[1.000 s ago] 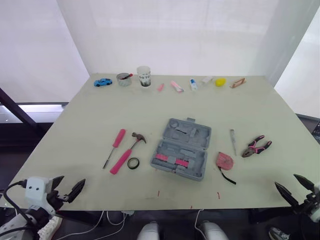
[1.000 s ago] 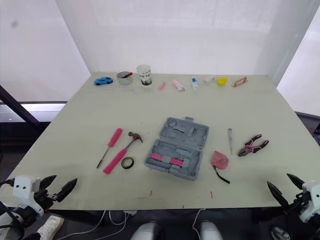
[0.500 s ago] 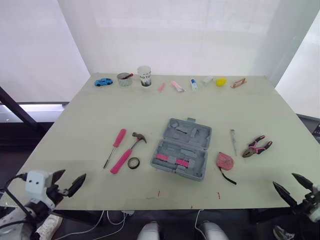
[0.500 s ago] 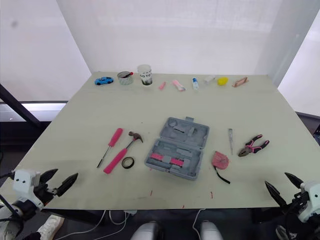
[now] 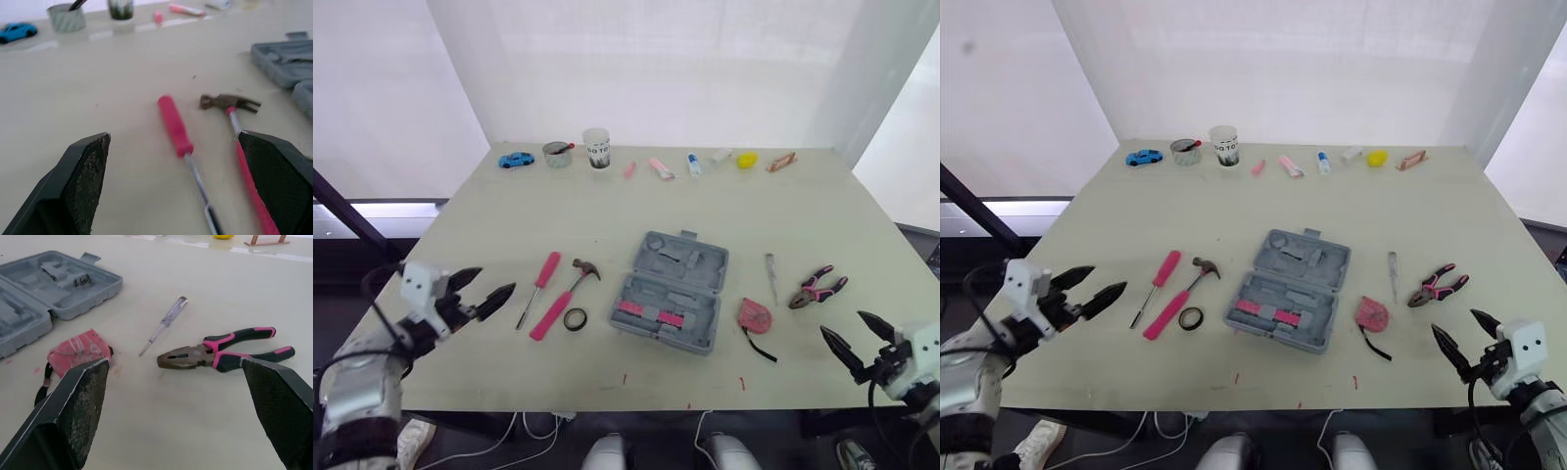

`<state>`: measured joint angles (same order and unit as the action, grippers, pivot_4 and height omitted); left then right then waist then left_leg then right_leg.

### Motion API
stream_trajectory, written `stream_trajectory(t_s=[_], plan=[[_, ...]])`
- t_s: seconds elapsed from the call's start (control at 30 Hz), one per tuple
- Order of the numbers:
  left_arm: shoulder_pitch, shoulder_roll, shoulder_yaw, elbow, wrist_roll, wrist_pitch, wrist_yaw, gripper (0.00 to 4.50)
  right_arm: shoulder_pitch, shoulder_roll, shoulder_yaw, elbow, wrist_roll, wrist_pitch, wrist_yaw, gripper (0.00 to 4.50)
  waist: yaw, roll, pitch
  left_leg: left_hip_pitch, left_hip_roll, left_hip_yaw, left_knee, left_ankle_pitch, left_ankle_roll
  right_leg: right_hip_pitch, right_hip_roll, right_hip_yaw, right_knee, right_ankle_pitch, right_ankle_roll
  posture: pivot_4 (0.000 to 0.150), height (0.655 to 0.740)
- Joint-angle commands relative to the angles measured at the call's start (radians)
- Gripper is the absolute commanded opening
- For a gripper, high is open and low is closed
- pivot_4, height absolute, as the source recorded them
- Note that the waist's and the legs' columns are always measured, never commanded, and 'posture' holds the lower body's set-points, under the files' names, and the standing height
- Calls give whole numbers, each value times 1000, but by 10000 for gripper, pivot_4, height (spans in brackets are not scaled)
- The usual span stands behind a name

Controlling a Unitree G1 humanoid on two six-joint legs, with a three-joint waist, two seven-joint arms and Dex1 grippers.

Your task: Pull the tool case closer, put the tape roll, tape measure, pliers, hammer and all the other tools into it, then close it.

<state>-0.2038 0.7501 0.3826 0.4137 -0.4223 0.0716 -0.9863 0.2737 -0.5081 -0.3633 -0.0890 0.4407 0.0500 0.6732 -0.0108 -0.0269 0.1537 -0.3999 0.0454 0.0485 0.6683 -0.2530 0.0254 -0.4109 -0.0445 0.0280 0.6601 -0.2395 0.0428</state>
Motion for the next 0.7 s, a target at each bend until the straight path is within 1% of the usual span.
stream_trajectory(t_s=[0.03, 0.13, 0.2, 0.37, 0.43, 0.53, 0.63, 0.67, 0.7], plan=[[-102, 36, -61, 11, 17, 25, -66, 44502, -48, -24, 25, -76, -28, 91, -62, 45000, 0, 0, 0, 0, -1, 0, 0, 0, 0, 0, 0, 0, 0, 0, 0, 1500, 7400], [-189, 46, -138, 57, 50, 40, -140, 44502, -91, -40, 67, -108, -73, 142, -91, 45000, -4, 0, 0, 0, -4, 0, 0, 0, 0, 0, 1, 0, 0, 0, 0, 1500, 7400], [-279, 44, -203, 147, 90, 29, -200, 44502, -142, -54, 104, -120, -93, 200, -106, 45000, -5, 0, 0, 0, -4, 0, 0, 0, 0, 0, 2, 0, 0, 0, 0, 1500, 7400], [-475, 0, -289, 377, 188, -87, -233, 44502, -272, -69, 181, -121, -96, 318, -96, 45000, -2, -1, 1, -2, -4, 0, 1, 0, 0, -1, 5, 0, 0, 2, 4, 1500, 7400], [-536, -18, -313, 457, 215, -109, -251, 44502, -325, -63, 202, -118, -81, 363, -91, 45000, -1, -1, 1, -3, -4, 0, 1, 0, 0, -1, 5, 0, 0, 2, 4, 1500, 7400], [-611, -46, -355, 564, 258, -105, -293, 44502, -424, -58, 251, -69, -110, 405, -93, 45000, -3, -1, 1, -4, -4, -1, 1, 0, 0, -2, 5, 0, 0, 2, 4, 1500, 7400], [-668, -80, -379, 665, 305, -183, -295, 45000, -504, -75, 324, -15, -157, 412, -58, 37469, -3, -1, 1, -6, -4, -1, 1, 0, 0, -3, 6, -1, -1, 2, 4, 1500, 7400], [-686, -89, -383, 694, 318, -208, -290, 39512, -525, -76, 344, 1, -166, 414, -45, 33052, -3, -1, 1, -7, -4, -1, 1, 0, 0, -3, 6, -1, -1, 2, 4, 1500, 7400], [-703, -97, -385, 720, 328, -227, -286, 36457, -544, -78, 361, 15, -176, 415, -36, 27353, -3, -1, 1, -8, -4, -2, 1, 0, 0, -5, 6, -1, -1, 2, 4, 1500, 7400]])
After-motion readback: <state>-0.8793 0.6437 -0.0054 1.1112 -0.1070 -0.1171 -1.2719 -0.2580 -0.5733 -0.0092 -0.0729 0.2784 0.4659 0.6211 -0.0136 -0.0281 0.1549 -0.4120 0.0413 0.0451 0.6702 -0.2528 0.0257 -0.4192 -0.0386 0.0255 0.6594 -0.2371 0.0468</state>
